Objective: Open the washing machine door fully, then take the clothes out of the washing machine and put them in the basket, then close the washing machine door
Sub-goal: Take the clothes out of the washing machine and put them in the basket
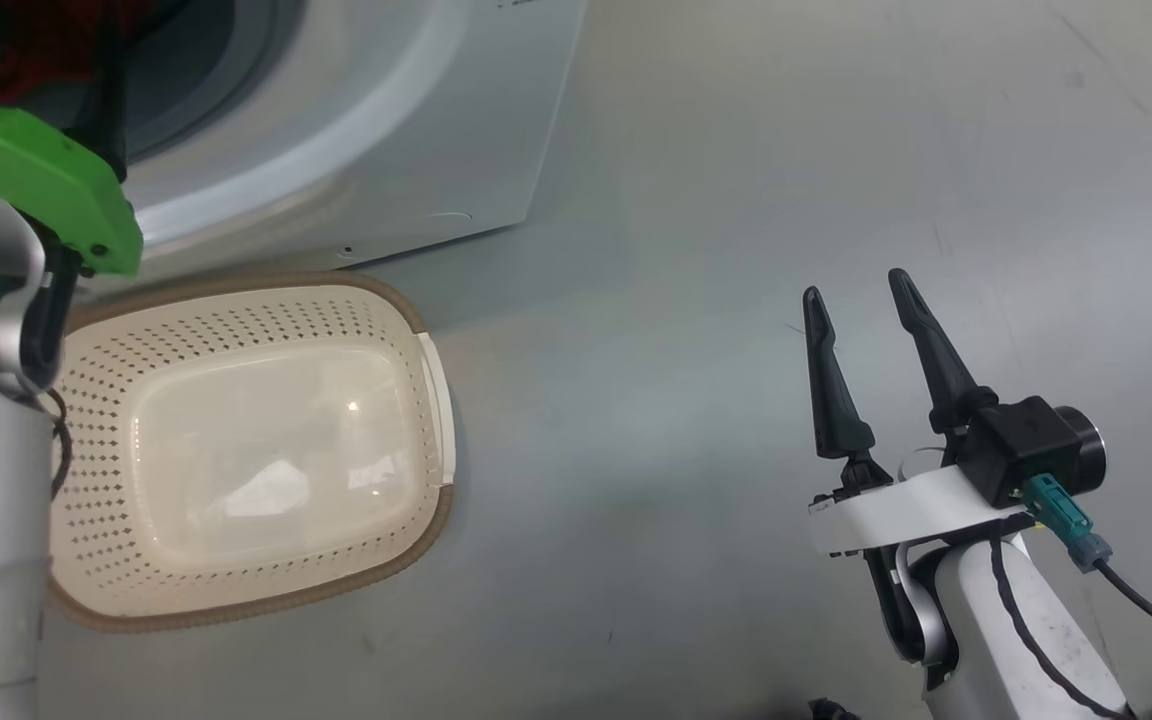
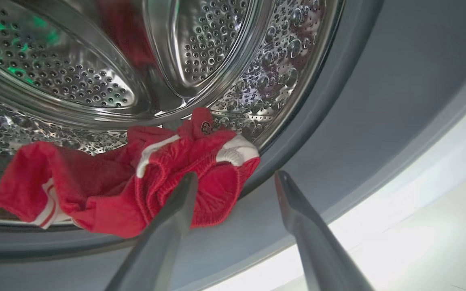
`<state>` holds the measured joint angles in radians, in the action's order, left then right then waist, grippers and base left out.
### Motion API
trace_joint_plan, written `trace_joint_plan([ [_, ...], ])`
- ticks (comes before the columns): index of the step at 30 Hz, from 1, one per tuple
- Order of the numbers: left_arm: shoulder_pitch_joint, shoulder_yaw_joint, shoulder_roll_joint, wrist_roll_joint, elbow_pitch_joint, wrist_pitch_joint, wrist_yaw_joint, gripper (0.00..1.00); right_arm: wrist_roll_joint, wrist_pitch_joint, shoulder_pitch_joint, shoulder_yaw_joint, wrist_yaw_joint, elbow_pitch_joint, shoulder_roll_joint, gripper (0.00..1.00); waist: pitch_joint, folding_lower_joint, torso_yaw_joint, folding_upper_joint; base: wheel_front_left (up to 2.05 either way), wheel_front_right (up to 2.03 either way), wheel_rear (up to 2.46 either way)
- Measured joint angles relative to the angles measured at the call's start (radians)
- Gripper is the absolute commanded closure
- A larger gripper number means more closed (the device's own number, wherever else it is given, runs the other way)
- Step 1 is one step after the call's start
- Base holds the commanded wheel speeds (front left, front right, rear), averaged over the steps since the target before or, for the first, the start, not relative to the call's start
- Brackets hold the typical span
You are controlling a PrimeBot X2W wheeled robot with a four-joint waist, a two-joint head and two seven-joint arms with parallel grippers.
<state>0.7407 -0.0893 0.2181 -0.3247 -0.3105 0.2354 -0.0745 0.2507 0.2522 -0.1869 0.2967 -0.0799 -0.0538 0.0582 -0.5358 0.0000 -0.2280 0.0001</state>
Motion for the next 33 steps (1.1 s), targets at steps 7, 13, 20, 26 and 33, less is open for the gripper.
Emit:
trace_joint_plan([
  [7,0.101,0.016,0.044,-0.011,-0.081,0.082,-0.006,0.00,0.014,0.000,-0.032,0.012,0.006,-0.001,-0.004,0.00,-0.052,0.0000,-0.046,0.0000,0.00,0.00,0.00],
  [13,0.166,0.021,0.086,-0.009,-0.147,0.127,-0.012,0.00,0.031,0.000,-0.040,0.016,0.007,-0.005,-0.009,0.00,-0.087,0.0000,-0.080,0.0000,0.00,0.00,0.00],
  [20,0.217,0.015,0.097,0.001,-0.232,0.137,-0.017,0.00,0.037,0.000,-0.060,0.020,0.007,-0.009,-0.010,0.00,-0.107,0.0000,-0.102,0.0000,0.00,0.00,0.00],
  [26,0.227,0.016,0.105,0.003,-0.303,0.178,-0.014,0.33,0.050,0.000,-0.061,0.026,0.008,-0.015,-0.011,0.00,-0.108,0.0000,-0.111,0.0000,0.00,0.00,0.00],
  [33,0.248,0.005,0.104,0.009,-0.347,0.186,-0.014,1.00,0.057,0.000,-0.062,0.030,0.007,-0.015,-0.011,0.00,-0.106,0.0000,-0.115,-0.0001,0.00,0.00,0.00],
])
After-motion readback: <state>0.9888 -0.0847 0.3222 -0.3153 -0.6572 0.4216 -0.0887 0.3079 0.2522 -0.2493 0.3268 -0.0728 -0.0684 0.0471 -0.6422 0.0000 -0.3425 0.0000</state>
